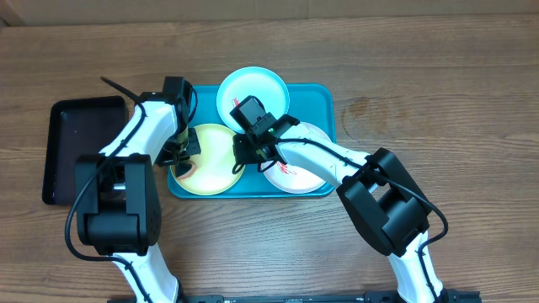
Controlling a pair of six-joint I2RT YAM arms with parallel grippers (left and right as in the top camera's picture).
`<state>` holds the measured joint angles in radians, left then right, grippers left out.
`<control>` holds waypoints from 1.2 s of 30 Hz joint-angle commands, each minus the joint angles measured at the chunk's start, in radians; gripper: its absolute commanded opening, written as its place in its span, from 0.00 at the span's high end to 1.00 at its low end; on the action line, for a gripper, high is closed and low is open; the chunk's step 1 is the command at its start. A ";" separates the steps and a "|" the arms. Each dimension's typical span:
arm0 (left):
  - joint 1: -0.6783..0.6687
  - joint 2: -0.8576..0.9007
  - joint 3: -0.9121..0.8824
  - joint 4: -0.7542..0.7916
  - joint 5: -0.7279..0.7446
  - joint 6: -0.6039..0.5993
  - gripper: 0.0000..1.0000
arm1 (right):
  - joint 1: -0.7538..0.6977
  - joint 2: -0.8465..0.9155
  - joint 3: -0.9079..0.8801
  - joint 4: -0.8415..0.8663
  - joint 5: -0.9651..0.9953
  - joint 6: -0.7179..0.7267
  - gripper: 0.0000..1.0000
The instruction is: Clean dirty plates on tray and stack at the side
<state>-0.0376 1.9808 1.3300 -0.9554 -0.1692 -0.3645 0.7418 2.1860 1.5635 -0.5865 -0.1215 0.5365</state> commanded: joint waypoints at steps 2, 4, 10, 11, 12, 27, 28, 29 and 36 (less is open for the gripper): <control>0.006 0.015 0.006 0.028 0.390 0.016 0.96 | -0.011 0.024 0.010 -0.004 0.030 -0.012 0.94; -0.007 0.015 0.005 0.036 0.510 0.066 0.96 | -0.011 0.024 0.010 -0.004 0.029 -0.012 0.94; -0.065 0.015 0.005 0.010 0.604 0.121 0.96 | -0.011 0.024 0.010 -0.004 0.029 -0.012 0.94; -0.071 0.015 0.005 0.008 0.604 0.126 0.96 | -0.011 0.024 0.010 -0.004 0.029 -0.012 0.94; -0.075 0.015 0.005 0.002 0.600 0.136 0.96 | -0.011 0.024 0.010 -0.003 0.029 -0.012 0.94; -0.046 0.014 0.021 -0.044 -0.192 0.016 0.96 | -0.011 0.024 0.010 -0.005 0.030 -0.012 0.94; -0.046 0.014 0.034 -0.058 -0.183 0.016 0.96 | -0.011 0.024 0.010 -0.004 0.030 -0.012 0.94; -0.046 0.014 0.056 -0.077 -0.170 0.015 0.96 | -0.011 0.024 0.010 -0.005 0.029 -0.012 0.94; -0.046 -0.020 0.290 -0.277 -0.155 -0.093 0.96 | -0.011 0.003 0.010 0.000 0.015 -0.036 0.96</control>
<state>-0.0898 1.9881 1.5169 -1.2064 -0.2802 -0.3923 0.7338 2.1860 1.5635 -0.5903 -0.1078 0.5266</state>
